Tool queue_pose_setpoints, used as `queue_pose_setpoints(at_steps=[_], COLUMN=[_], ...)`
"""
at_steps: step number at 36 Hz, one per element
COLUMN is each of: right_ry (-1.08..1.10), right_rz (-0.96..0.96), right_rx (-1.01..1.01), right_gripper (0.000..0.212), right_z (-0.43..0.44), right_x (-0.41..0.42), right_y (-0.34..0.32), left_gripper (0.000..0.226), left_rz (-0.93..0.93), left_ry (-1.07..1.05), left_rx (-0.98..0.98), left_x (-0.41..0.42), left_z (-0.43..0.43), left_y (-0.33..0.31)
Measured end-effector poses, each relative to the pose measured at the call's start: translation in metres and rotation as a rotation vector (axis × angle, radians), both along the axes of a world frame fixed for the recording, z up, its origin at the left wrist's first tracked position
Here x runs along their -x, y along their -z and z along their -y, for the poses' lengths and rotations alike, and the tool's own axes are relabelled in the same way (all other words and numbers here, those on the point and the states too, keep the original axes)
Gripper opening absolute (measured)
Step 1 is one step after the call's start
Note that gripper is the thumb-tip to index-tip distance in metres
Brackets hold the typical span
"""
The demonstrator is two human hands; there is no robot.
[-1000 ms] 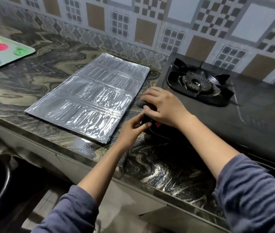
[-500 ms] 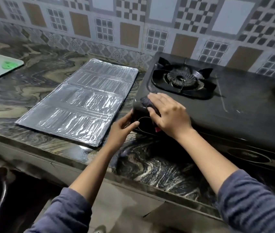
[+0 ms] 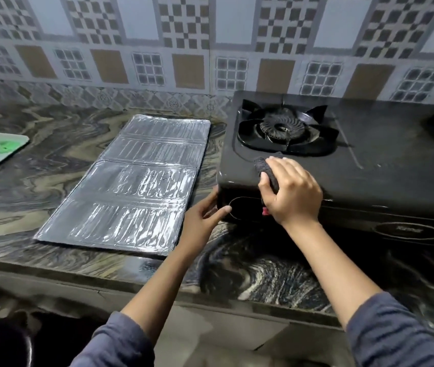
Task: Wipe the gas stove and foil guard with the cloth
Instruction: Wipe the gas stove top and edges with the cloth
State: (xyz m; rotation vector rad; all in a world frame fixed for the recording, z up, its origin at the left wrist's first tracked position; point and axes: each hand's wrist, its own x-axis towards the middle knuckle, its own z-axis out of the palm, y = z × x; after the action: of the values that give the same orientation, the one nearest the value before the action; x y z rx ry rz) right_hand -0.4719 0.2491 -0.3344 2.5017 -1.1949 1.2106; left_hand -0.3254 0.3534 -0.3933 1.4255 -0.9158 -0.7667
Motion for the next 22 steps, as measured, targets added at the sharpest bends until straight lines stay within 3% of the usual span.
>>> queue_pose_setpoints(at_steps=[5,13,22], right_ry=[0.17,0.265,0.198], right_rz=[0.079,0.148,-0.007], right_rx=[-0.014,-0.014,-0.154], right_gripper=[0.039,0.034,0.043], right_z=[-0.012,-0.029,-0.032], right_x=[-0.022,-0.063,-0.081], right_y=[0.003,0.003,-0.012], left_gripper=[0.056,0.058,0.055], left_rz=[0.016,0.085,0.107], left_ry=[0.038,0.166,0.2], left_rx=[-0.005,0.012,0.05], left_x=[-0.009,-0.028,-0.034], left_z=[-0.002,-0.001,0.0], left_y=[-0.001,0.001,0.0])
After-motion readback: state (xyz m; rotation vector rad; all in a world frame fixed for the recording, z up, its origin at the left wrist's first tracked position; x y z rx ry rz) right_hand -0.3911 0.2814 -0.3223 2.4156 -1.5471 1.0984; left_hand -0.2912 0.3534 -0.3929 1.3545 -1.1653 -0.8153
